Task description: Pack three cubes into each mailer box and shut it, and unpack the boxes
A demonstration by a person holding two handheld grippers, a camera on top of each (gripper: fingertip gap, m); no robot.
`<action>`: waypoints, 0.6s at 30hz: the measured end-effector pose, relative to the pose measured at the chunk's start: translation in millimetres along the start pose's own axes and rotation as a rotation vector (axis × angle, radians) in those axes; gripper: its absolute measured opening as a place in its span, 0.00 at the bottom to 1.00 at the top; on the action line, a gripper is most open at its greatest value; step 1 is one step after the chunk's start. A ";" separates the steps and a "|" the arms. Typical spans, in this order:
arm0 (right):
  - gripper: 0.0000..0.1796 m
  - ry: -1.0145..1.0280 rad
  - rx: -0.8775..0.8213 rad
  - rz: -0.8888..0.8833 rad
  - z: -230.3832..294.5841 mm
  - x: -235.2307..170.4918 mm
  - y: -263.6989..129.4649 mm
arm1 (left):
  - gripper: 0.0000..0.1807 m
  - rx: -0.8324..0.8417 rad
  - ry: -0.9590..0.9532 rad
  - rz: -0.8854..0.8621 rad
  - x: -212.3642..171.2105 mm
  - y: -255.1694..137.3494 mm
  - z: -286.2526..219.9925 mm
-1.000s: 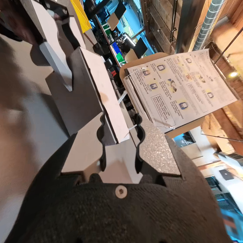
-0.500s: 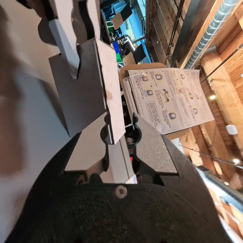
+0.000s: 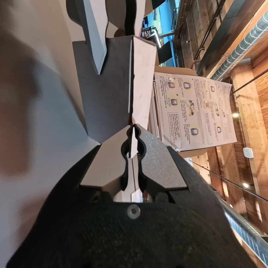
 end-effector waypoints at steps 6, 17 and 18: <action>0.00 0.102 0.001 0.004 -4.7 1.2 1.2 | 0.34 -0.010 -0.007 0.012 -1.0 -0.7 -0.9; 0.00 0.505 -0.016 -0.068 -30.2 -0.4 -1.6 | 0.33 -0.021 -0.028 -0.035 1.6 0.0 -3.6; 0.00 0.479 -0.016 -0.061 -29.4 -0.5 -1.6 | 0.34 -0.033 -0.049 -0.050 1.3 0.1 -4.4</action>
Point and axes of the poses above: each gripper's, where its closed fingertips meet, y out along the fingers, x out of its top, z = x × y across the jaws, the point moved 4 cm from there along -y, back along the fingers, and after that the axes turned 1 degree about -x, right-handed, at the moved point
